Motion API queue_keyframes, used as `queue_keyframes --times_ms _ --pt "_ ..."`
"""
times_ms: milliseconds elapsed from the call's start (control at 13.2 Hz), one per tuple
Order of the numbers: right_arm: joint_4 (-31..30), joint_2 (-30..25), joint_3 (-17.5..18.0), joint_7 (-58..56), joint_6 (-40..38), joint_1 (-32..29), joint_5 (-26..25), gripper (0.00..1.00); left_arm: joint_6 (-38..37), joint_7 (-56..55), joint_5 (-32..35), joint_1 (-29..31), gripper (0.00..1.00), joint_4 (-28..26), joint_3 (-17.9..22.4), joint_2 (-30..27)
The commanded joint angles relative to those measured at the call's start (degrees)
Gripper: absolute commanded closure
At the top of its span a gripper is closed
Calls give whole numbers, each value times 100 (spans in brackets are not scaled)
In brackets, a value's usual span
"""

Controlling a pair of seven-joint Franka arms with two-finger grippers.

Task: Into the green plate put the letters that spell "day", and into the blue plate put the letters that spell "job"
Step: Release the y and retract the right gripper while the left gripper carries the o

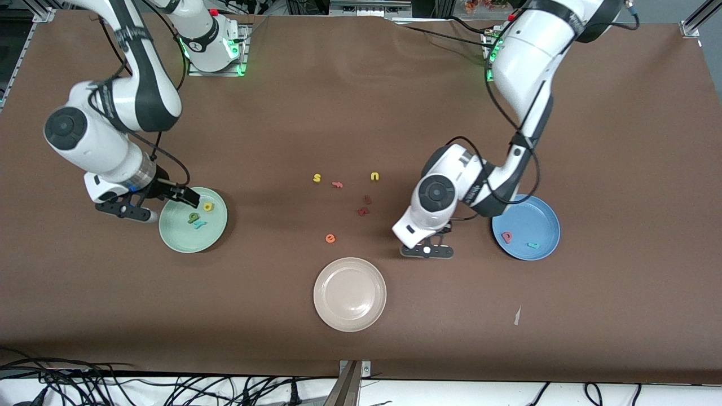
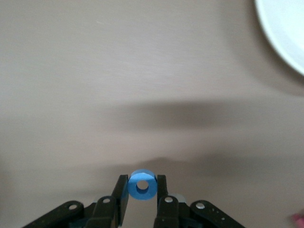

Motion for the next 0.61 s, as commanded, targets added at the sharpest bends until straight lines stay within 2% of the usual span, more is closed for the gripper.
queue_keyframes --times_ms 0,303,378,530 --pt "211 -569 156 -53 -856 -36 -153 0 -54 775 89 424 84 -845 -89 -727" --pt "1738 -694 192 -1070 -2693 -124 -171 0 -63 2145 1 1109 84 -1452 -98 -1185" --pt "2020 -685 166 -1421 -2931 -168 -180 0 -81 2584 1 1285 84 -1549 -89 -1238" --pt "2181 -694 17 -2011 -3092 -221 -145 0 -72 3157 -69 1602 84 -1734 -98 -1352"
